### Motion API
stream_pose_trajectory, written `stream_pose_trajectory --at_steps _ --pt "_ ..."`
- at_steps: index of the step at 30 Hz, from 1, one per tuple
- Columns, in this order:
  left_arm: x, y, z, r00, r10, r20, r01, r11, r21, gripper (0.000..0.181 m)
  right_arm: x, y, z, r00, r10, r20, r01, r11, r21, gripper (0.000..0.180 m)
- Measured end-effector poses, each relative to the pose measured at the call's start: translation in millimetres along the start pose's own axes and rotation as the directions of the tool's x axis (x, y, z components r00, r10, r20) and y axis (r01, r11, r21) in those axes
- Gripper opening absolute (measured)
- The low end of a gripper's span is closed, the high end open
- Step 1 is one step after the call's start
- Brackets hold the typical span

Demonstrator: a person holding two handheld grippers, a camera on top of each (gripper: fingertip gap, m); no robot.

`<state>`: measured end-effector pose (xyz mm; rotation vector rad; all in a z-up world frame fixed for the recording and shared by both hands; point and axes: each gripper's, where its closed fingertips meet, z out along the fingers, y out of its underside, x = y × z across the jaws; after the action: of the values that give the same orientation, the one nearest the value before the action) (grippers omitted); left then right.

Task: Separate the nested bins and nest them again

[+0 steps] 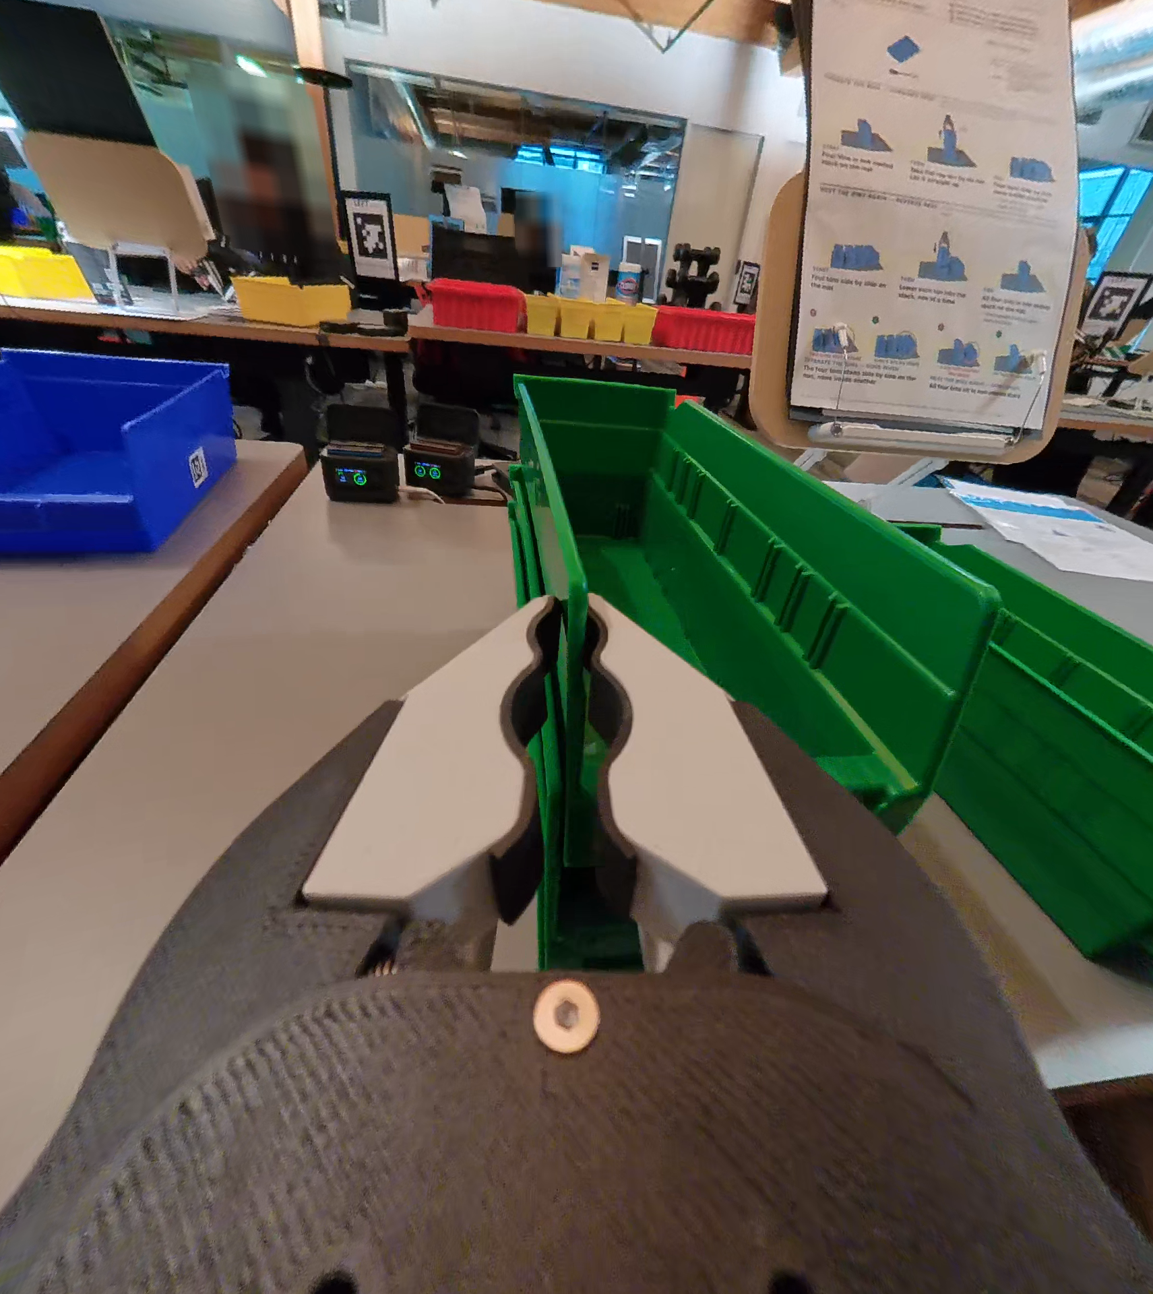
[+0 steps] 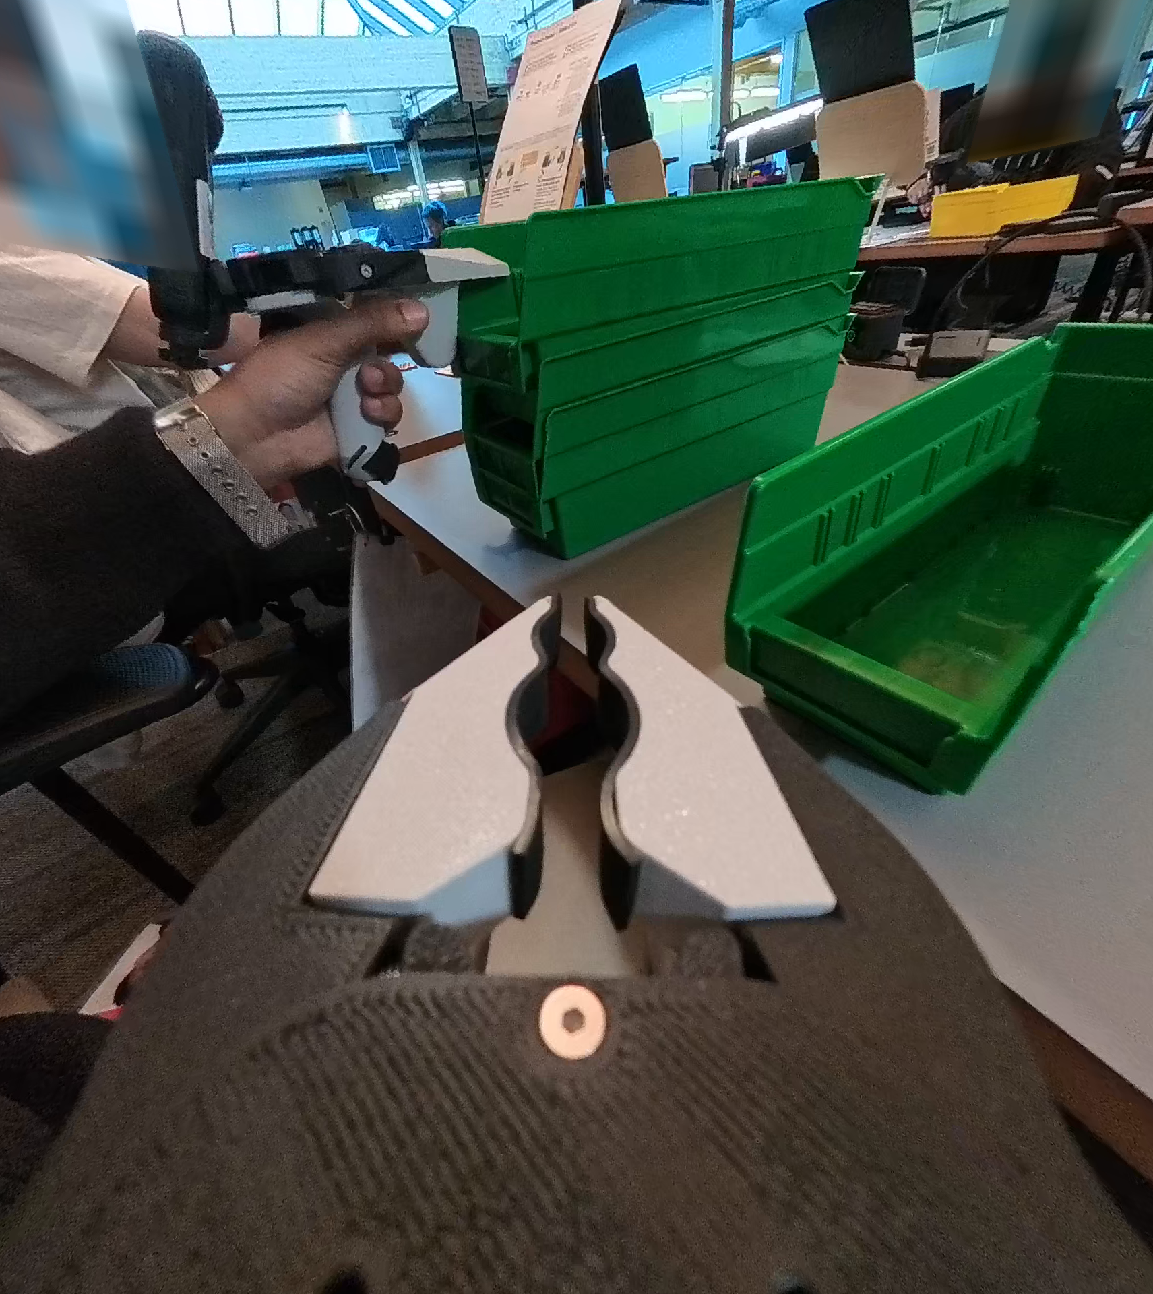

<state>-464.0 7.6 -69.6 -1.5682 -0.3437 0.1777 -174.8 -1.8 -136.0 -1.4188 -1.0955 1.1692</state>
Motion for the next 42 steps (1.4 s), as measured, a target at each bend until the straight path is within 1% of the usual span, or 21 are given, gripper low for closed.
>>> stream_pose_trajectory --at_steps 1,7,13,19,26,30,36,38,42 --pt "-0.5 -0.1 0.0 1.000 -0.001 0.000 0.001 1.000 -0.003 0.000 0.1 0.0 0.0 1.000 0.000 0.000 0.000 1.000 0.000 0.005" --pt "-3.8 -2.7 -3.4 0.997 -0.076 0.016 0.076 0.996 0.043 0.000 1.5 -0.1 -0.3 1.000 0.002 -0.001 -0.002 1.000 0.000 0.005" --pt "2.3 -9.8 -6.1 0.999 -0.050 0.019 0.048 0.996 0.079 0.000 3.9 0.3 -0.4 1.000 0.007 -0.003 -0.007 1.000 -0.002 0.005" --pt "-0.1 -27.9 -12.9 0.996 -0.091 0.010 0.089 0.987 0.133 0.000 5.2 0.4 -0.4 1.000 0.017 -0.003 -0.017 1.000 -0.002 0.005" --pt "2.4 -15.5 -8.1 0.995 -0.098 -0.003 0.097 0.991 0.089 0.000 3.9 0.2 -0.5 1.000 0.014 -0.002 -0.014 1.000 -0.002 0.005" --pt "3.6 -14.3 -8.0 0.998 -0.055 0.026 0.052 0.995 0.086 0.000 2.8 0.2 -0.6 1.000 0.011 0.000 -0.011 1.000 -0.002 0.005" --pt "4.9 -16.0 -8.6 0.997 -0.079 0.002 0.078 0.994 0.075 0.001 3.1 -0.3 -1.0 1.000 0.012 0.000 -0.012 1.000 0.000 0.005" --pt "4.0 -17.6 -9.6 0.994 -0.108 -0.001 0.108 0.992 0.070 0.001 3.3 0.0 -0.8 1.000 0.013 0.001 -0.013 1.000 -0.002 0.005" --pt "-1.5 -16.8 -10.4 0.974 -0.226 -0.020 0.227 0.970 0.086 0.001 3.5 0.3 -0.5 1.000 0.014 0.001 -0.014 1.000 -0.003 0.005"
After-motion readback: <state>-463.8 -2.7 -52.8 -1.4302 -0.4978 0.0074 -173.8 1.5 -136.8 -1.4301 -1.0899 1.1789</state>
